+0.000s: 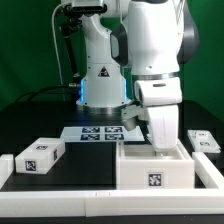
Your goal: Assemble cabinet
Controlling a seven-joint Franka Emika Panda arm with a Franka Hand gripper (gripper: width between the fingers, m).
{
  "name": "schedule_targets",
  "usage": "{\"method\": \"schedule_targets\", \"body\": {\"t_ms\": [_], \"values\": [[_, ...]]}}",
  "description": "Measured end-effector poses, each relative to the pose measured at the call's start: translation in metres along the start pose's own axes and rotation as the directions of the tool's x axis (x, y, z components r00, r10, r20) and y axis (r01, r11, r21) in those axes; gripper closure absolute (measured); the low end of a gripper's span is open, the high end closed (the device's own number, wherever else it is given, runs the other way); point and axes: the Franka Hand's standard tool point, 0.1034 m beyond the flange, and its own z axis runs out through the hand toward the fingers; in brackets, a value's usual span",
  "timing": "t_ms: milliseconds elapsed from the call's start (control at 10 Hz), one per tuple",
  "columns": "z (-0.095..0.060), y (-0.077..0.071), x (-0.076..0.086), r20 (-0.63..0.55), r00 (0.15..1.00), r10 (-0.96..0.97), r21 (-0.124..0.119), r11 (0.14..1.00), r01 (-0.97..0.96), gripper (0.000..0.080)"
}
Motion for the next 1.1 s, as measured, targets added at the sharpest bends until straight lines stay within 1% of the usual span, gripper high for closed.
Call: {"method": "schedule_targets", "body": {"t_ms": [200,400,500,600,700,800,900,1000,1100], "values": [[0.001,0.009,0.010,-0.004,1.000,-0.020,-0.012,1.000,0.020,0.0765],[0.001,0.009,0.020,0.000,0.998,-0.059,-0.007,0.998,0.059,0.0765],[0.002,0.009,0.017,0.004,0.998,-0.065,0.000,0.998,0.065,0.0765],[0.002,0.010,0.013,0.004,0.998,-0.061,0.003,0.998,0.061,0.0765],[0.002,0.010,0.013,0.004,0.999,-0.054,0.002,0.999,0.054,0.0765],[0.002,0.009,0.013,0.005,0.999,-0.053,0.003,0.999,0.053,0.0707],[0.002,0.009,0.012,0.005,0.999,-0.053,0.003,0.999,0.053,0.0527],[0.002,0.009,0.012,0.005,0.999,-0.052,0.003,0.999,0.052,0.0527],[0.002,0.009,0.012,0.005,0.999,-0.052,0.003,0.999,0.052,0.0376]]}}
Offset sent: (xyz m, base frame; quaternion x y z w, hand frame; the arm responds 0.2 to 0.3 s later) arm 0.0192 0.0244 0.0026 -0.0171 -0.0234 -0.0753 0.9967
